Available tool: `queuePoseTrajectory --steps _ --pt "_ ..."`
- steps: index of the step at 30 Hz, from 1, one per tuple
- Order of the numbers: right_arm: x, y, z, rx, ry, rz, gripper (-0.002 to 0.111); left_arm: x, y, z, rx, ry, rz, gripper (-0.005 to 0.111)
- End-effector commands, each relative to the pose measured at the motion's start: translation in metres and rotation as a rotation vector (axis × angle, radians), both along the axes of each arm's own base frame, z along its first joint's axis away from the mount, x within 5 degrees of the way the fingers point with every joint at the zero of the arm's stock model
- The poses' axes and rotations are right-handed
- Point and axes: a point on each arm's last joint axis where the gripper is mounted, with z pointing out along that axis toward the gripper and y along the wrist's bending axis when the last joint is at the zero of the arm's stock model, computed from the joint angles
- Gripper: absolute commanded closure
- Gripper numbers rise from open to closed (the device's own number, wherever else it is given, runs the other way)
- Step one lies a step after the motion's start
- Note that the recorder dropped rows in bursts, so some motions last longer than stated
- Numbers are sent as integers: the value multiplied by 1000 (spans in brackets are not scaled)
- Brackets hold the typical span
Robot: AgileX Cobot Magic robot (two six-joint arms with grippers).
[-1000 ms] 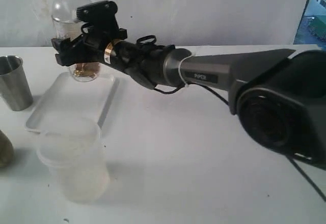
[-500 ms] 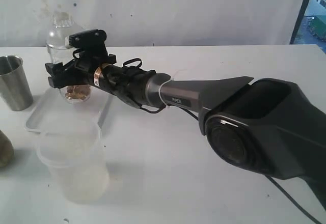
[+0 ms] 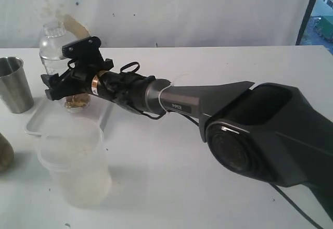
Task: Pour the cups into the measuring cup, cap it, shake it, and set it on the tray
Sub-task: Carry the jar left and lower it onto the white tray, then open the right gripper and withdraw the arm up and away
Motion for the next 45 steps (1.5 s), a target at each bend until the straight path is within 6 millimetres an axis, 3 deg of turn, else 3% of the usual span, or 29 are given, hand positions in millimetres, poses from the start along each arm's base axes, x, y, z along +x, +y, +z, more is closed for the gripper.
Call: queuePoseTrajectory --steps 1,6,8,10,15,18,27,37,45 --pt "-4 5 13 32 -40 31 108 0 0 -1 -8 -9 -5 106" --pt "-4 4 12 24 -36 26 106 0 0 -1 -8 -9 -5 106" --pt "-4 4 12 24 -36 26 99 0 0 -1 -8 -9 -5 106" --pt "-4 4 12 24 -36 26 84 0 0 -1 -8 -9 -5 106" --pt "-3 4 11 13 -30 19 31 0 0 -1 -8 -9 -5 106" --pt "-2 3 8 -16 -14 1 15 0 0 -1 -8 -9 -5 106" --pt "-2 2 12 -14 -17 -2 12 0 0 -1 -8 -9 -5 106" --pt "-3 -2 50 9 -44 -25 12 0 0 -1 -8 -9 -5 106" --pt "-3 -6 68 -8 -44 -56 12 0 0 -1 -8 -9 -5 106"
